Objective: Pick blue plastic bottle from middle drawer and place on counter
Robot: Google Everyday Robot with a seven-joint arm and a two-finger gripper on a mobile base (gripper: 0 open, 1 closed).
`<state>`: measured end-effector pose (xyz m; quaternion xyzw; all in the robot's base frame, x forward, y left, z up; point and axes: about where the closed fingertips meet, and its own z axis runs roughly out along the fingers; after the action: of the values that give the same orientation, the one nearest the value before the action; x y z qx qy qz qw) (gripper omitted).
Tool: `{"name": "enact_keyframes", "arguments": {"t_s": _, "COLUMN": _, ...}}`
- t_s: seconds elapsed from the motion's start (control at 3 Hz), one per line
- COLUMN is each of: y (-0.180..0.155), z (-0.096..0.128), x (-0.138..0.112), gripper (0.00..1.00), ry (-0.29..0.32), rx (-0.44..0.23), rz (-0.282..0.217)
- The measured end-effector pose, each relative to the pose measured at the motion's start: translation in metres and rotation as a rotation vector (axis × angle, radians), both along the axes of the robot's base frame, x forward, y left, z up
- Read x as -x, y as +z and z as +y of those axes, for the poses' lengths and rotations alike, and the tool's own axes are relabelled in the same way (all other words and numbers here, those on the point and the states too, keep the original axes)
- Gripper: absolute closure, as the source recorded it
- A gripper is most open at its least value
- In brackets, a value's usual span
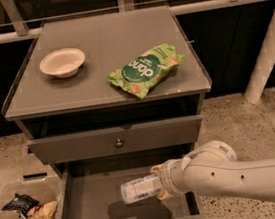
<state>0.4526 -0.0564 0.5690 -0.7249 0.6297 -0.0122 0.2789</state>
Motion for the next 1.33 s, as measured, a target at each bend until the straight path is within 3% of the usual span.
{"name": "enact_keyframes", "arguments": {"t_s": 1.0, "y": 0.096, "z": 0.017, "x": -0.065, "gripper": 1.0, "ry": 0.073, "rx": 0.053, "rz": -0.205}}
{"name": "enact_keyframes", "arguments": {"t_s": 1.33, "y": 0.142, "z": 0.025, "x": -0.08, "gripper": 1.0, "ry": 0.118, "rx": 0.11, "rz": -0.264}}
